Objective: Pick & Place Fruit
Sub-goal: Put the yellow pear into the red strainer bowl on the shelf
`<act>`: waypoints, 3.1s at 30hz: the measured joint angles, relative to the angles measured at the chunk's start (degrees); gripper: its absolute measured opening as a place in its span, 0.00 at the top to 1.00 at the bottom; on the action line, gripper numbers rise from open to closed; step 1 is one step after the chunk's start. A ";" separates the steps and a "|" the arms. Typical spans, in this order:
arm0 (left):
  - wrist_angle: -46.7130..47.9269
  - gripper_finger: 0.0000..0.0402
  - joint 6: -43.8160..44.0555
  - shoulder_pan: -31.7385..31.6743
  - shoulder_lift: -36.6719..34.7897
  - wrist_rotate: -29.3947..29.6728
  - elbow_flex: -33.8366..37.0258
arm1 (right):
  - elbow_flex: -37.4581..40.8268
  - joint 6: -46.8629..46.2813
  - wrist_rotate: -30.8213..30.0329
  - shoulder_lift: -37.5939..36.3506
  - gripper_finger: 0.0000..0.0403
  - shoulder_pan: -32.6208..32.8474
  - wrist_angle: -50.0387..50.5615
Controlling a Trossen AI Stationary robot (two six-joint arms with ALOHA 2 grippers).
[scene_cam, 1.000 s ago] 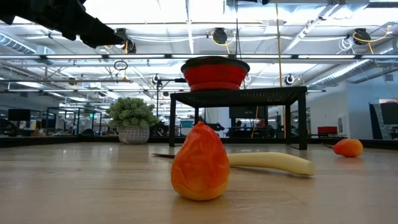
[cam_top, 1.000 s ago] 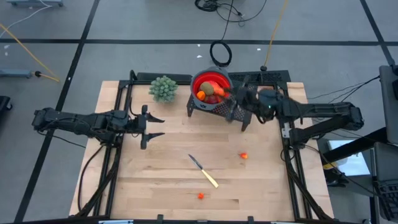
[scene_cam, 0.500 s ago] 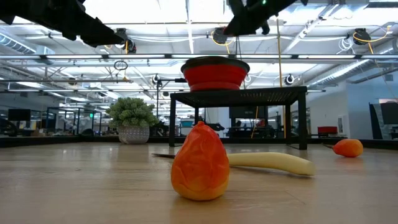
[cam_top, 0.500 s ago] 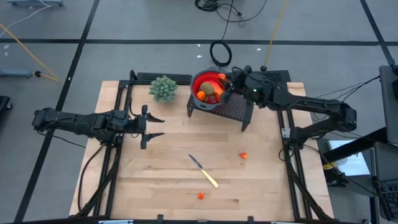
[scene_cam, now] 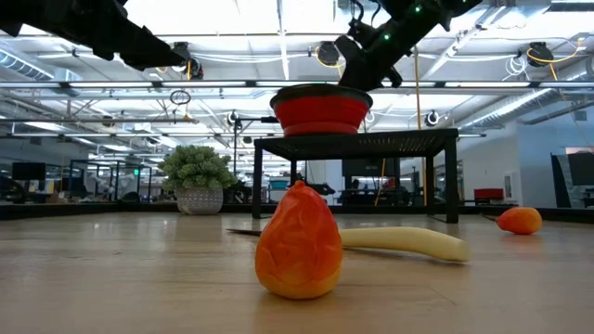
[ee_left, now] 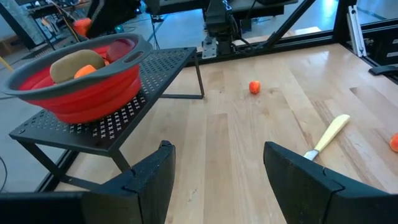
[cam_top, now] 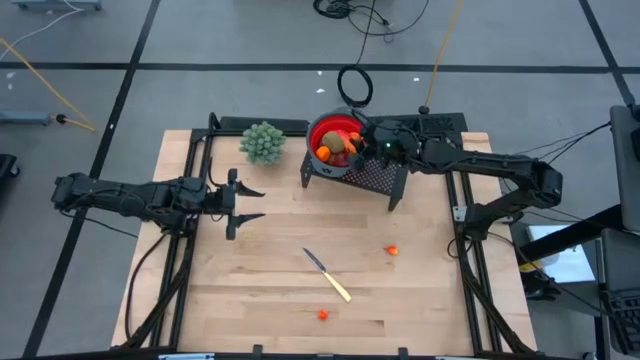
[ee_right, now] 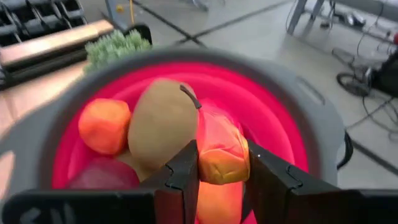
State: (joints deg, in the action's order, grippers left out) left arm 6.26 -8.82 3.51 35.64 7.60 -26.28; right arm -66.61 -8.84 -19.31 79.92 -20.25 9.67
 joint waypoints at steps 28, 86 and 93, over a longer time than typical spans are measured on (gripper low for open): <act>-0.04 0.39 0.02 0.00 -0.02 0.00 0.00 | 0.04 -2.56 9.03 0.82 0.67 -0.39 2.91; -0.04 0.39 -1.23 0.00 0.00 -0.07 0.00 | 0.07 -25.01 9.32 -4.95 1.00 42.94 35.23; -0.02 0.39 -0.11 0.00 -0.53 -1.22 0.00 | 0.07 -25.08 10.57 -2.24 0.99 42.88 36.85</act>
State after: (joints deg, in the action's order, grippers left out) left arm 6.24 -8.93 3.51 35.11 6.38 -26.28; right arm -66.54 -33.92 -8.74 77.68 22.63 46.52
